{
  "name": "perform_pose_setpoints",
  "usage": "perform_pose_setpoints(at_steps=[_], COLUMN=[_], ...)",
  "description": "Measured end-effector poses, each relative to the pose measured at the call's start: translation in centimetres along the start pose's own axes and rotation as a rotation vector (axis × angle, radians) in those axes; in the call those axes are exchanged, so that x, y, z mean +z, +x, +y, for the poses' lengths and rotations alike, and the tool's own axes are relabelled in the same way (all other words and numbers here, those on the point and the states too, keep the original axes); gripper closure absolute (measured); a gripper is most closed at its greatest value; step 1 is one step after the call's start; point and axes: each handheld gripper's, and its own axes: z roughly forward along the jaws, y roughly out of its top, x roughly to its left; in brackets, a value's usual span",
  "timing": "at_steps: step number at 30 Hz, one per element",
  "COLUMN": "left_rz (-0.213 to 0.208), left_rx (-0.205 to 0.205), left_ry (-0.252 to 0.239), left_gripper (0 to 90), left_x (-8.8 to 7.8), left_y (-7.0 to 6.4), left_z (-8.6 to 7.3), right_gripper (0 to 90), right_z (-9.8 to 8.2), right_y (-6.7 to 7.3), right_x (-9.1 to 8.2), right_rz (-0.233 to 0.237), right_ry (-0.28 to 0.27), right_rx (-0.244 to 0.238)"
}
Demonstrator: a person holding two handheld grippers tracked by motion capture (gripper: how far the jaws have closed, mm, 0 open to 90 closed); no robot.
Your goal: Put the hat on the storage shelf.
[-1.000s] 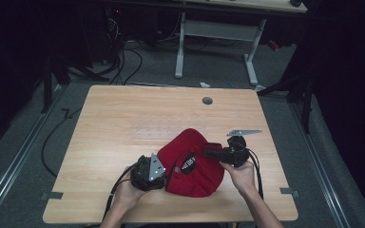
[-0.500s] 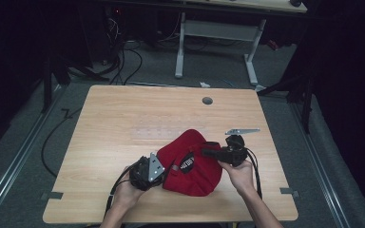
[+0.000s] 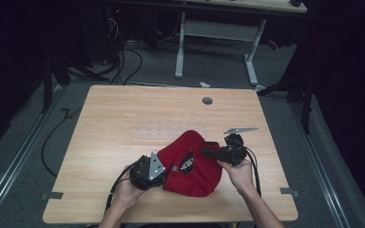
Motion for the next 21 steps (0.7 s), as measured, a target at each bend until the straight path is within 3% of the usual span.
perform_pose_setpoints(at_steps=[3,6,8,11,21], left_rz=[-0.016,-0.031,-0.026,-0.027,-0.090], left_rx=[0.022,0.014,0.011,0.002,0.003], left_ry=[0.005,-0.029,-0.033,-0.039,-0.034], left_gripper=[35.9,43.5,47.4,53.9,69.5], left_x=[0.1,0.3,0.4,0.2,-0.9], left_y=[-0.3,-0.7,-0.7,-0.6,-0.7], left_z=[0.1,0.4,0.4,0.6,1.4], right_gripper=[84.3,84.4,84.3,83.9,79.4], right_z=[0.1,0.1,0.1,0.1,0.1], right_y=[-0.1,0.3,0.7,0.3,0.4], right_x=[0.1,0.7,1.2,1.0,0.3], right_rz=[0.018,0.055,0.034,0.048,0.072], right_ry=[0.009,0.023,0.032,0.031,-0.020], right_rx=[0.000,-0.007,-0.025,-0.011,-0.033])
